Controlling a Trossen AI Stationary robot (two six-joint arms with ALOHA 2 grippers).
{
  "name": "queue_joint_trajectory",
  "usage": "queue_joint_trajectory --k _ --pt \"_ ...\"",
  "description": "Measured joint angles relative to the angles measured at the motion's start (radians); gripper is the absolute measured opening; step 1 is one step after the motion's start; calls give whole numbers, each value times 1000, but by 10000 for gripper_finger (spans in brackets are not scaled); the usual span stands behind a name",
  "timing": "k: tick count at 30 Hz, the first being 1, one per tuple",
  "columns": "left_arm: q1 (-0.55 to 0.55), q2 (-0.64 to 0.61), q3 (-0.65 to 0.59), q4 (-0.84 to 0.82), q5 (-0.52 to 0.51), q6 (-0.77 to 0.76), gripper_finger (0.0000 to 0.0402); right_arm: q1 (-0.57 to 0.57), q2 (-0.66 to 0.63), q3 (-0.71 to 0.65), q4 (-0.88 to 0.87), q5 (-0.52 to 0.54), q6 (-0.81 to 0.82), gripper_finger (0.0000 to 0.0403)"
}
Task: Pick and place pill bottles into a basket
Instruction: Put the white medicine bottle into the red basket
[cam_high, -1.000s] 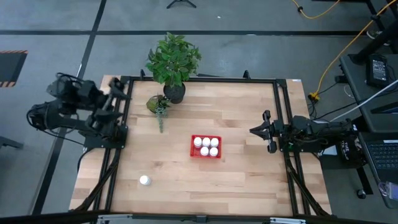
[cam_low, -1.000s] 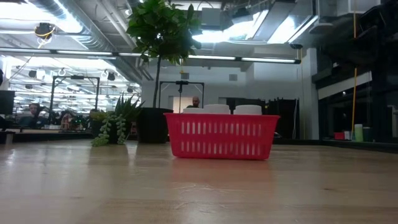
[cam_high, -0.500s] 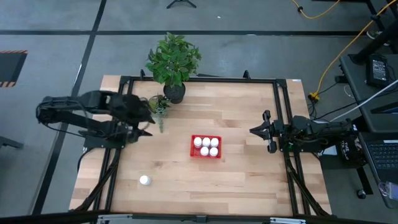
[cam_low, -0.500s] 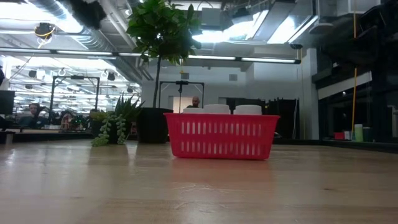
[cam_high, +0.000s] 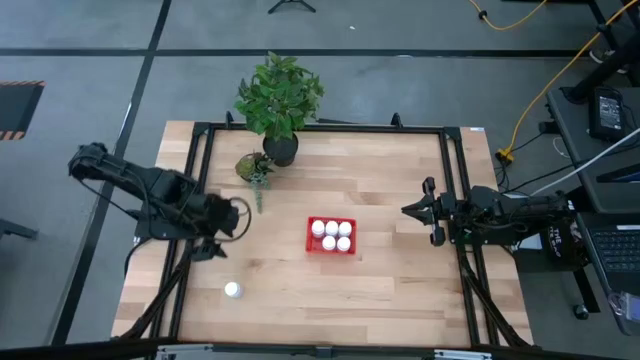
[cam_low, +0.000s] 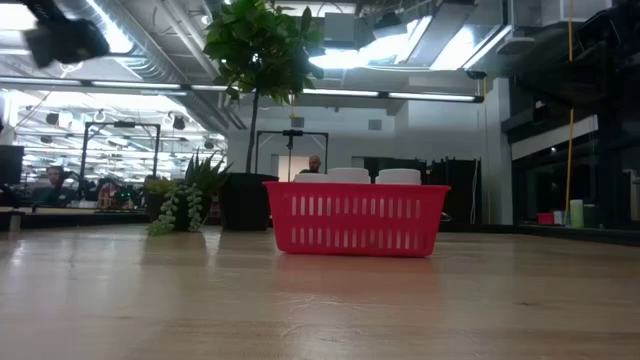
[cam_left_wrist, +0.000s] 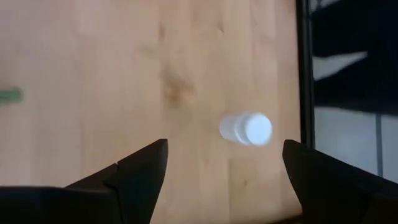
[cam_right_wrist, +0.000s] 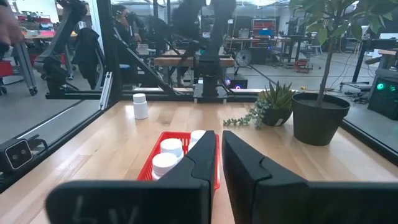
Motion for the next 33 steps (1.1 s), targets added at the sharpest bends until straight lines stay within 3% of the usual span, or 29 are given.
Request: queue_joint_trajectory --k 6,11,15,20,24,33 --pt "-285 78 0 28 -128 -114 311 0 0 0 0 0 0 33" --pt "-441 222 0 222 -206 -137 311 0 0 0 0 0 0 32" --pt "-462 338 2 310 -256 -173 311 0 0 0 0 0 0 32" --pt "-434 432 35 270 -270 -241 312 0 0 0 0 0 0 32" --pt "-411 463 36 259 -234 -345 326 0 0 0 0 0 0 32" --pt "-432 467 28 263 -269 -351 363 0 0 0 0 0 0 32"
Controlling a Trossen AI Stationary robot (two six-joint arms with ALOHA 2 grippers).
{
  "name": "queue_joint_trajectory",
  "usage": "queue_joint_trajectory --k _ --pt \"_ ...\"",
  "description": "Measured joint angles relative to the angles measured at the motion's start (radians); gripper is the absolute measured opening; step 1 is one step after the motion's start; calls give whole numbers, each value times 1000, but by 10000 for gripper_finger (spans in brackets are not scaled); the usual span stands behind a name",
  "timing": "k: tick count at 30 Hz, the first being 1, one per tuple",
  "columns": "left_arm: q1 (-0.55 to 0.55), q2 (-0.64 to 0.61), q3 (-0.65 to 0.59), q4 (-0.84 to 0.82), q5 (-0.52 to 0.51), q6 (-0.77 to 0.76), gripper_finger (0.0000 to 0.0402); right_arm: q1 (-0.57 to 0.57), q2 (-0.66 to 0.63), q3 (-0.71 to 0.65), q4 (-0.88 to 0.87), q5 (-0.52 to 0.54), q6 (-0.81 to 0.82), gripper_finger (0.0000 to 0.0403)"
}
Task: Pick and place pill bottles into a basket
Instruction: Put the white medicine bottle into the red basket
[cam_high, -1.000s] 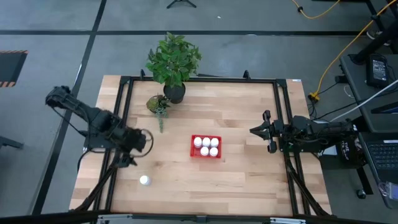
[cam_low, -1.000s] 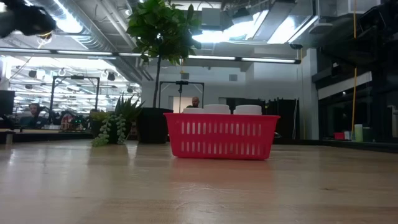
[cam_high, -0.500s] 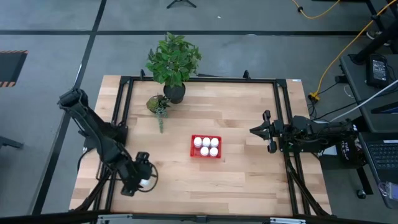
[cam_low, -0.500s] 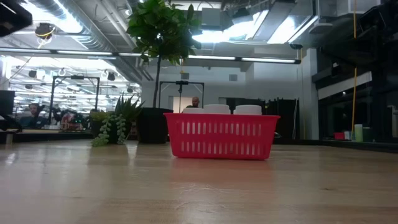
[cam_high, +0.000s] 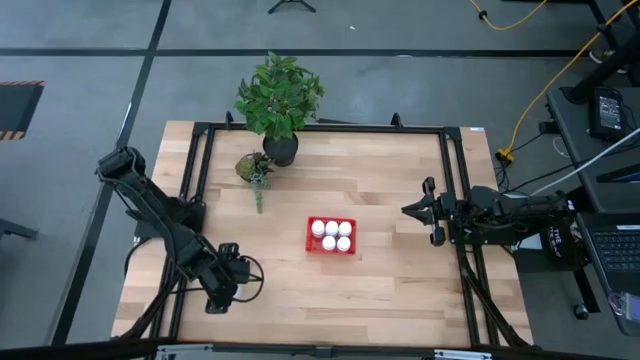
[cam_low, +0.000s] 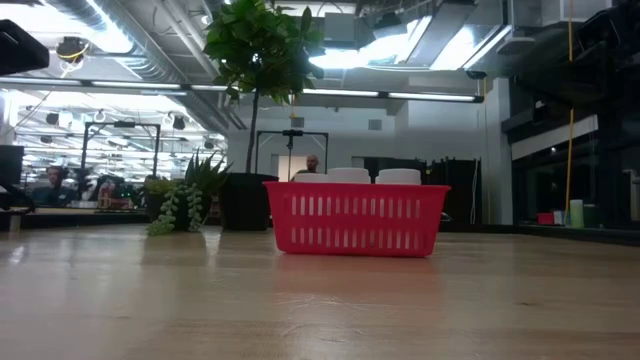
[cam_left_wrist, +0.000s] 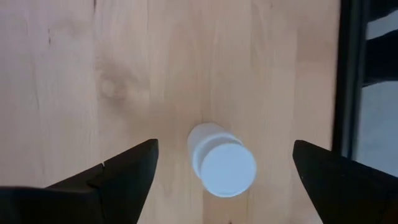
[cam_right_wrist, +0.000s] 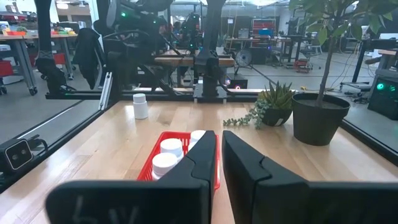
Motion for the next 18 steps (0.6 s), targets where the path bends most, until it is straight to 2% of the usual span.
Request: queue_joint_trajectory --k 10,18 --pt "-48 0 -71 5 -12 19 370 0 0 0 0 0 0 32" --pt "-62 0 -161 103 -15 13 370 0 0 0 0 0 0 32"
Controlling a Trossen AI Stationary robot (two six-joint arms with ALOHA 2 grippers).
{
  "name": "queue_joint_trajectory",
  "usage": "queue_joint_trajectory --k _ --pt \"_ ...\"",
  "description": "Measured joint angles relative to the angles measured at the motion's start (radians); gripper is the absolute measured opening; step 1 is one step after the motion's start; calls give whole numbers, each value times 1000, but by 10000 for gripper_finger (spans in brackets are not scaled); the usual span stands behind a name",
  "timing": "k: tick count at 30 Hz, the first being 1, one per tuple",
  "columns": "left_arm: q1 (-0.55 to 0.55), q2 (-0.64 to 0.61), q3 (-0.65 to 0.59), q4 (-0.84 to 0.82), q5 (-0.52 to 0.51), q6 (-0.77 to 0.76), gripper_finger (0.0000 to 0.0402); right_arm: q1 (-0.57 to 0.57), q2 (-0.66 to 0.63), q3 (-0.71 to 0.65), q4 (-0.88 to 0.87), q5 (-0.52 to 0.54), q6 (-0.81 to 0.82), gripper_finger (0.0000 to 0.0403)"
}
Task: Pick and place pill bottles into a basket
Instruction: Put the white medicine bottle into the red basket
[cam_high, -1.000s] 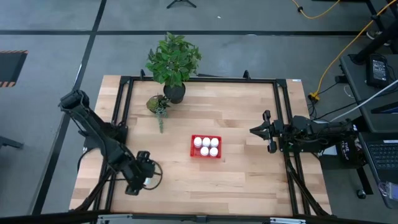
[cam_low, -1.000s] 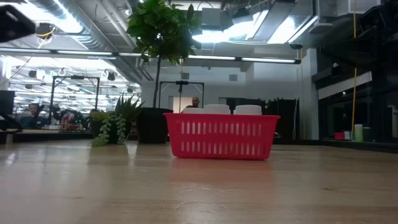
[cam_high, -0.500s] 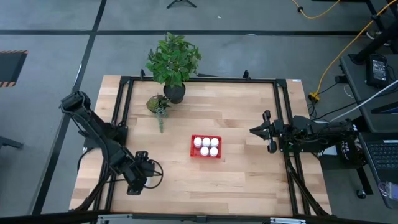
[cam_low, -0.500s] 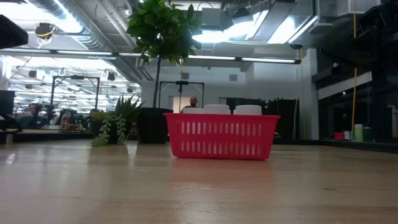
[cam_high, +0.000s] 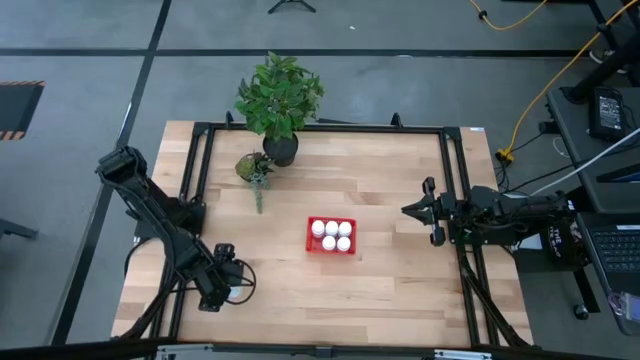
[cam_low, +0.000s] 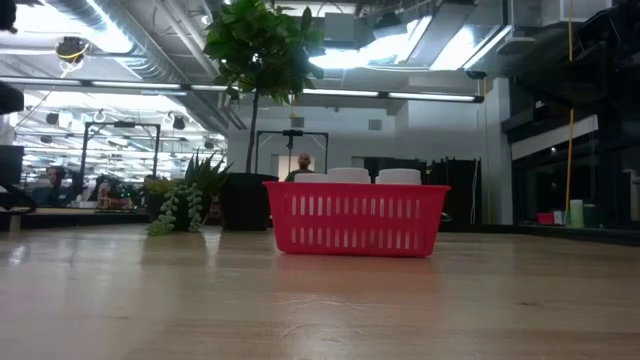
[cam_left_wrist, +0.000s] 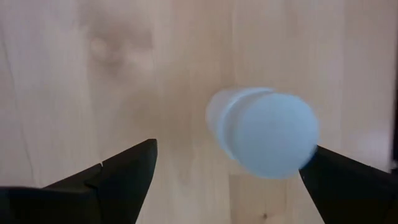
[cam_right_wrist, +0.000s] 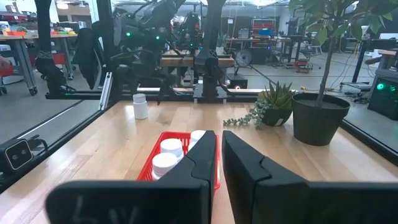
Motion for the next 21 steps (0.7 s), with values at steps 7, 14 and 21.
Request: queue_joint_trajectory --k 7,14,21 --pt "1 0 -32 18 -13 11 370 0 0 0 0 0 0 32" --pt "1 0 -32 138 9 -10 370 0 0 0 0 0 0 32" --pt "7 0 -32 188 4 -7 370 0 0 0 0 0 0 32"
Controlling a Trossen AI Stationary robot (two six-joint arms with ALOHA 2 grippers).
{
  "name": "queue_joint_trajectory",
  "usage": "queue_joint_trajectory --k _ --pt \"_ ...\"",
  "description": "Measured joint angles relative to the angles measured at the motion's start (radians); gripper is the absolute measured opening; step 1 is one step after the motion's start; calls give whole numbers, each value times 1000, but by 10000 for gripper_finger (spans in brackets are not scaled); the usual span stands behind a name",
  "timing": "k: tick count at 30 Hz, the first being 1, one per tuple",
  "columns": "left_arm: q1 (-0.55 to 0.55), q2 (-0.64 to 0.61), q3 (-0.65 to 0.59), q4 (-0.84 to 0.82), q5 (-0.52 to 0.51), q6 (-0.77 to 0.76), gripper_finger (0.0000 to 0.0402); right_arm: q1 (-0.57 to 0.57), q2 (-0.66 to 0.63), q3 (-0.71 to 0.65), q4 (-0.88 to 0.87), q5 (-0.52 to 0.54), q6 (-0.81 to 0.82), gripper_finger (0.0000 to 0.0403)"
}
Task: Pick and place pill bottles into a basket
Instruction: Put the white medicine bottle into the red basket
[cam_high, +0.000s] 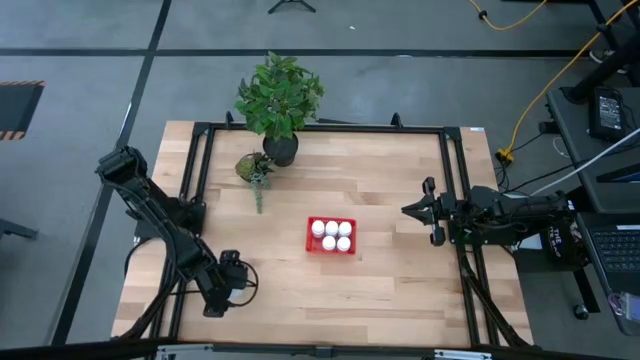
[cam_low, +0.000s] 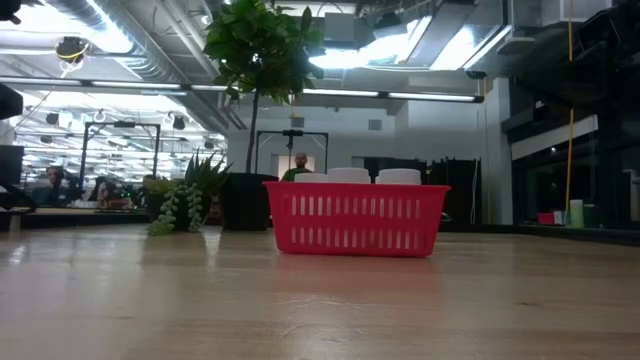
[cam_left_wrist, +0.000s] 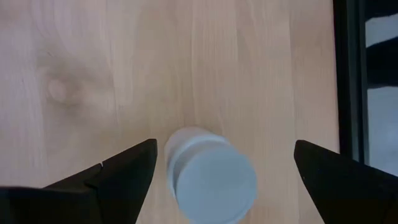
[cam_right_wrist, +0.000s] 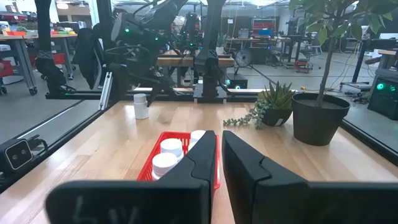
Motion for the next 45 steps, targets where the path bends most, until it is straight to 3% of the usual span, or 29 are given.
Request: queue_joint_trajectory --k 18,27,36,45 --pt "0 0 0 0 -15 23 370 0 0 0 0 0 0 32" --pt "0 22 0 -5 -143 23 370 0 0 0 0 0 0 32" --pt "-2 135 0 14 -41 21 361 0 0 0 0 0 0 32" --pt "-8 139 0 26 7 -32 334 0 0 0 0 0 0 32"
